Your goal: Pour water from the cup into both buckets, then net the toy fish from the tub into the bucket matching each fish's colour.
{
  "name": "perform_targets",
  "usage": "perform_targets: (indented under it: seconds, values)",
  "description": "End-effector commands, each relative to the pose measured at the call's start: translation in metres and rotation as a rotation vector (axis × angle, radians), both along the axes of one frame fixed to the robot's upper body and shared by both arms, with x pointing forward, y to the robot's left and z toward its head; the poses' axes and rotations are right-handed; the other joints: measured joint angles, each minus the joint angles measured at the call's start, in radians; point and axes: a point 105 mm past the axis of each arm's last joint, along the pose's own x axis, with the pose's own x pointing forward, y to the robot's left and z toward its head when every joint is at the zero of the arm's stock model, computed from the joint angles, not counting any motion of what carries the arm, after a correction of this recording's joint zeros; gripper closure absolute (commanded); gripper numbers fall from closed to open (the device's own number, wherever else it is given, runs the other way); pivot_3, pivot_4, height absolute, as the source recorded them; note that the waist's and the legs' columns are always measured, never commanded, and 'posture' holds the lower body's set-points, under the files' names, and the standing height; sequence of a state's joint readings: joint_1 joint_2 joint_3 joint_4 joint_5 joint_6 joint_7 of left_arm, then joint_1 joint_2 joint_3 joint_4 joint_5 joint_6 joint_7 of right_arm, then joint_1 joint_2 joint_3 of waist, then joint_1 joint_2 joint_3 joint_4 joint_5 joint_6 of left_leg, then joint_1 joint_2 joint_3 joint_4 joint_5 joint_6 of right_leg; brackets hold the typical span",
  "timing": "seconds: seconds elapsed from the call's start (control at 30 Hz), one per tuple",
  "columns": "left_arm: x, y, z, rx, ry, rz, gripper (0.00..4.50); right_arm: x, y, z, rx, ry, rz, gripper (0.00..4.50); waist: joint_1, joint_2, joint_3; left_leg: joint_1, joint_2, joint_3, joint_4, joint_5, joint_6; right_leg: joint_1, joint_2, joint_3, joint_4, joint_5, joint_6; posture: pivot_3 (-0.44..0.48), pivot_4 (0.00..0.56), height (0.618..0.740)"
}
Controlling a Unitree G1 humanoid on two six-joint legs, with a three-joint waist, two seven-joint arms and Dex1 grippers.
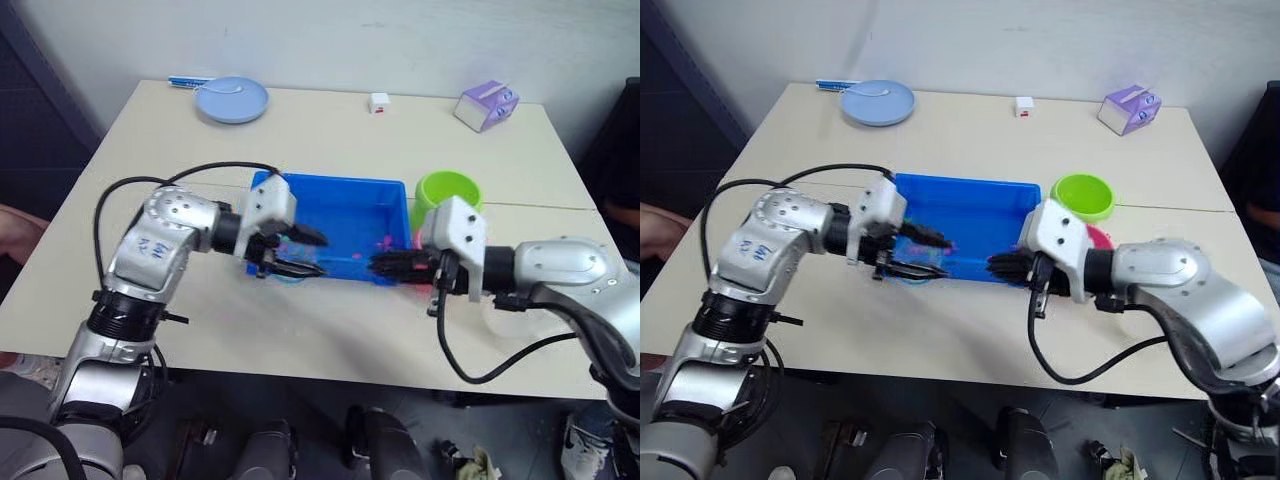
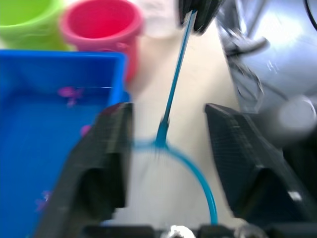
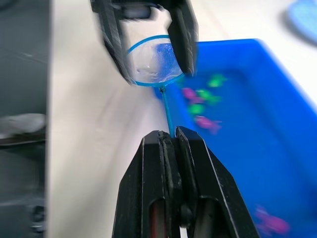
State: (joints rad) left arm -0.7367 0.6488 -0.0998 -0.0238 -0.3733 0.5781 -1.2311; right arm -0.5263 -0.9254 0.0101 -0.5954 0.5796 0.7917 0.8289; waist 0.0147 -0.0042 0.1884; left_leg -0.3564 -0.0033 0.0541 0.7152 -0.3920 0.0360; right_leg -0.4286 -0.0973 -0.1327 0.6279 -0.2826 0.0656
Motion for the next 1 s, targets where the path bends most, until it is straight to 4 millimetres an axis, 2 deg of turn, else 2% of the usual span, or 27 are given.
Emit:
perform_targets:
  seconds: [0.03,0.13,0.23,0.3,0.43,0.6,1.0]
  values:
    - [0.002,0.018,0.011,-0.114,-0.013,0.080,0.01,0.012,-0.020,0.023,-0.107,-0.181,-0.054,3.70,0.002,0.000,0.000,0.000,0.000,0.000,0.000,0.000,0.000,0.000,0.000,0.000,0.000,0.000,0.000,0.000,0.150,0.739]
    - [0.008,0.021,0.004,-0.110,-0.059,0.140,0.00,0.030,-0.038,0.023,-0.273,-0.294,-0.090,3.70,0.005,0.000,0.000,0.000,-0.001,0.000,0.001,0.000,0.000,0.001,-0.001,0.000,-0.001,0.000,0.000,0.000,0.150,0.739]
    - [0.007,0.017,0.001,-0.114,-0.060,0.144,0.00,0.043,-0.043,0.023,-0.339,-0.363,-0.094,3.70,0.008,0.000,0.000,0.000,-0.001,0.000,0.000,0.000,0.000,0.001,-0.001,0.000,-0.001,0.000,0.001,0.000,0.150,0.739]
    - [0.006,0.015,-0.006,-0.082,-0.056,0.136,0.00,0.053,-0.048,0.017,-0.440,-0.422,-0.080,3.70,0.007,0.000,0.000,0.000,-0.001,0.001,0.000,0.000,0.000,0.000,0.000,0.000,-0.001,0.000,0.001,0.000,0.150,0.739]
    - [0.005,0.011,-0.009,-0.063,-0.060,0.119,0.00,0.063,-0.051,0.007,-0.505,-0.457,-0.064,3.70,0.006,0.000,0.000,0.000,0.000,0.001,0.000,0.000,0.000,0.000,0.000,0.000,-0.001,0.000,0.001,0.000,0.150,0.739]
    - [0.007,0.006,-0.007,-0.071,-0.070,0.110,0.00,0.076,-0.064,0.012,-0.625,-0.575,-0.076,3.70,0.005,0.000,0.000,0.000,0.000,0.001,0.000,0.000,0.000,0.000,0.000,0.000,-0.001,0.000,0.001,0.000,0.150,0.739]
    - [0.008,-0.002,-0.005,-0.099,-0.076,0.108,0.00,0.105,-0.053,0.001,-0.844,-0.754,0.120,3.70,-0.018,0.001,0.001,0.000,0.000,0.001,0.001,0.000,0.000,0.000,0.000,0.000,0.000,0.000,0.001,0.000,0.150,0.739]
